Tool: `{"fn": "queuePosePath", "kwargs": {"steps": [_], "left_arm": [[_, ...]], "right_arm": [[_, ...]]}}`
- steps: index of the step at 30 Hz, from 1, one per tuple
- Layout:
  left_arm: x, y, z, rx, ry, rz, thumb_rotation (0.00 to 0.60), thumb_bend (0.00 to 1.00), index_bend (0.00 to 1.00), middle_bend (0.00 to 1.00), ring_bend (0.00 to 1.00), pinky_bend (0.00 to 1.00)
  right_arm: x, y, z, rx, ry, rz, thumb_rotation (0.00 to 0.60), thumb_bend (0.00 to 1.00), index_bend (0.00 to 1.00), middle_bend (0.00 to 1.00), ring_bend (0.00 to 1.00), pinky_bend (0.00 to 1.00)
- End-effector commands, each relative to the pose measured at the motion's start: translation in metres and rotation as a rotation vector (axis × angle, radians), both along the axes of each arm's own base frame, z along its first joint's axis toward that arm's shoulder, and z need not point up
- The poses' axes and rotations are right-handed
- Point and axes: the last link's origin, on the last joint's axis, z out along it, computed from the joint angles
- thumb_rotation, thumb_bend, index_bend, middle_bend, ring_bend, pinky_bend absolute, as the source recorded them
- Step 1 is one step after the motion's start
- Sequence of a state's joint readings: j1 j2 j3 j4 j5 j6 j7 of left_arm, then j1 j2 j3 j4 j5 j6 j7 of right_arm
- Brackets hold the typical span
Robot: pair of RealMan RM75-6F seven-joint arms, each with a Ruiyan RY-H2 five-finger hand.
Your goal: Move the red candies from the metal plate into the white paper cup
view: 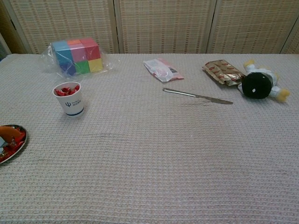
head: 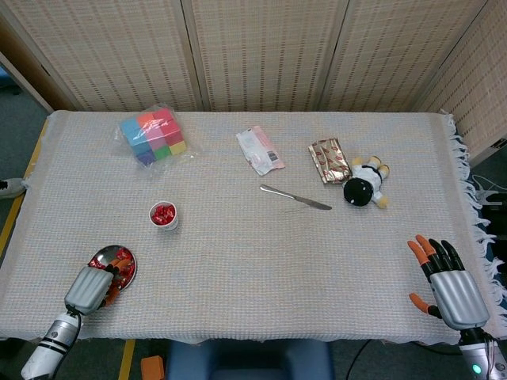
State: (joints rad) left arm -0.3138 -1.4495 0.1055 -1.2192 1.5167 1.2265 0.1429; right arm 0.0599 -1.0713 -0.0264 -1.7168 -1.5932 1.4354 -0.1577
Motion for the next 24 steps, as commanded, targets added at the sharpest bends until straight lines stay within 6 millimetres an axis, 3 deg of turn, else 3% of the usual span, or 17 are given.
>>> {"fn": "queuePosePath", "kwargs": {"steps": [1, 24], "left_arm": [[0.0006, 0.0017, -0.002, 0.0, 0.003, -0.004, 0.6, 0.42, 0.19, 0.26, 0.88, 1.0], [-0.0091, 0.0095, -0.0063, 0.024, 0.041, 0.009, 0.6, 0.42, 0.42, 0.5, 0.88, 1.0]], "right_arm": [[-0.0001, -0.0002, 0.0002, -0.001, 0.0, -0.001, 0.6, 0.12, 0.0, 0.0, 0.0, 0.0], [-0.0004, -0.0012, 0.0002, -0.004, 0.002, -0.004, 0.6, 0.12, 0.0, 0.0, 0.0, 0.0]]}}
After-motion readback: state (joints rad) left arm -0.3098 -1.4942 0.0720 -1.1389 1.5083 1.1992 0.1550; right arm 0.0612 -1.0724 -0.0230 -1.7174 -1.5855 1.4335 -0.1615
